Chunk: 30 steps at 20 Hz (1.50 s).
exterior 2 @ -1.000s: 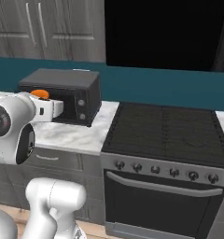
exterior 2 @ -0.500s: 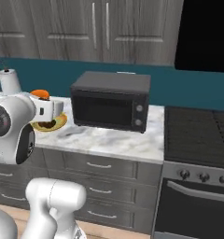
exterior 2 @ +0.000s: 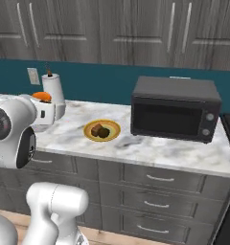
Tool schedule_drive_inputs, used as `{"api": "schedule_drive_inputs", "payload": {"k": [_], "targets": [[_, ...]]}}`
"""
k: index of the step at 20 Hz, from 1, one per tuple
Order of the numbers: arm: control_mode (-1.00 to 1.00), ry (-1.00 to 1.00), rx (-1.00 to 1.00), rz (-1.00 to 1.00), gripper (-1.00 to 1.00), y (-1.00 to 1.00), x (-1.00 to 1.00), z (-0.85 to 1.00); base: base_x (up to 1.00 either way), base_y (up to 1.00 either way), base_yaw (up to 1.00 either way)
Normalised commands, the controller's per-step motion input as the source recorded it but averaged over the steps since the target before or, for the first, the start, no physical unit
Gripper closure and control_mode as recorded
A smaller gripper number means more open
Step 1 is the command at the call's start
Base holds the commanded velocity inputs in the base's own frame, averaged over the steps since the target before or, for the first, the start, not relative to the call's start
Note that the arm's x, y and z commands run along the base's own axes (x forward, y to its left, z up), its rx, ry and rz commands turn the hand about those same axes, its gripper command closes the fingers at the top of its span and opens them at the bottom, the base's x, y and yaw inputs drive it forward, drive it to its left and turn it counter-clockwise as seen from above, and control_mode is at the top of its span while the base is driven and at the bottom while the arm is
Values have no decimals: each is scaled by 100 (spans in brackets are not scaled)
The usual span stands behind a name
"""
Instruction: Pick the avocado and bread from the counter and place them on the plate. Then pick the jam from the cabinet and place it next to the plate. Lastly close the cabinet door.
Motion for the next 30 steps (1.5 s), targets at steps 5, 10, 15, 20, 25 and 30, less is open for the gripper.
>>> {"api": "schedule_drive_inputs", "payload": {"k": [5,10,15,20,25,30], "targets": [[100,0,0,0,100,0,0,0,28,97,-8],[100,0,0,0,100,0,0,0,48,32,-13],[100,0,0,0,100,0,0,0,55,-13,-16],[100,0,0,0,100,0,0,0,11,-9,-8],[-100,6,0,-3,100,-2,18,-4,0,0,0],[-100,14,-2,-5,100,-2,54,-25,0,0,0]]}}
